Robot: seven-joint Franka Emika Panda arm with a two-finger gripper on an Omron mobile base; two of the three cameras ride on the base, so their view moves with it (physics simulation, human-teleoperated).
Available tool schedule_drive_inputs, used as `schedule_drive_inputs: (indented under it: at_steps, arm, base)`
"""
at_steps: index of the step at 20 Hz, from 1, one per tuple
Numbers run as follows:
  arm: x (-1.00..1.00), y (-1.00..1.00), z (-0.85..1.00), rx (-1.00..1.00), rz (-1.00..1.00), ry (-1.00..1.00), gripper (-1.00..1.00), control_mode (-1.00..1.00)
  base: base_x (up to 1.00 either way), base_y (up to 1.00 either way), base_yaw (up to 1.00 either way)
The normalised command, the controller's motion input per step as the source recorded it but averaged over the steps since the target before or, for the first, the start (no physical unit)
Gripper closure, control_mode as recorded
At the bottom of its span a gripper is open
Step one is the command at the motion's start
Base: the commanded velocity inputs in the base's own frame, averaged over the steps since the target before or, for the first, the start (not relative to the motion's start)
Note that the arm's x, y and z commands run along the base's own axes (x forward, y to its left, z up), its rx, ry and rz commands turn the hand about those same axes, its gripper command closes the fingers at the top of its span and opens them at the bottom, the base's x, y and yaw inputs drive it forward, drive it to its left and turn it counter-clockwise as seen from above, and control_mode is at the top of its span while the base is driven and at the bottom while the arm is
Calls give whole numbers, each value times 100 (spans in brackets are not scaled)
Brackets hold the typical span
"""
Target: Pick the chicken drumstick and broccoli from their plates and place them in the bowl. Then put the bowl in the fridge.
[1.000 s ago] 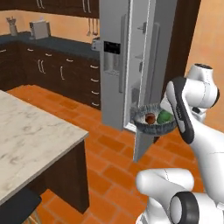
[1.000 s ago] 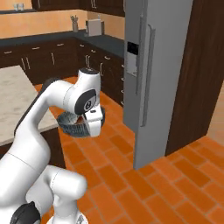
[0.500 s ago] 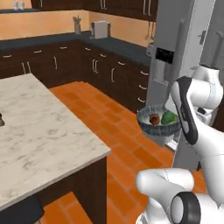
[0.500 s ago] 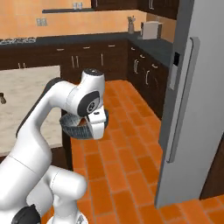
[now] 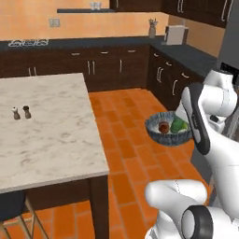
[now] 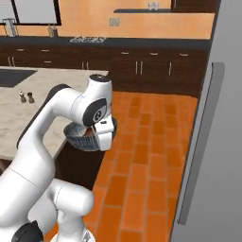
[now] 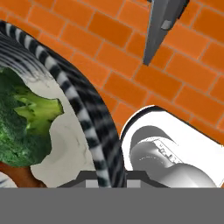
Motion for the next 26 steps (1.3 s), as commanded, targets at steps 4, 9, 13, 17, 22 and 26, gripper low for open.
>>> schedule_drive_inputs:
  at_steps: [4,9,13,17,22,26]
  arm:
    - [0,0,0,0,0,0,100,100]
    - [0,0,0,0,0,0,100,100]
    - [0,0,0,0,0,0,100,100]
    - [0,0,0,0,0,0,100,100]
    - [0,0,0,0,0,0,100,100]
    - [0,0,0,0,0,0,100,100]
  base:
    - [45,-65,36]
    - [85,-28,3]
    - [94,-4,0]
    - [79,1,-6]
    - [50,-14,-12]
    - [97,0,-15]
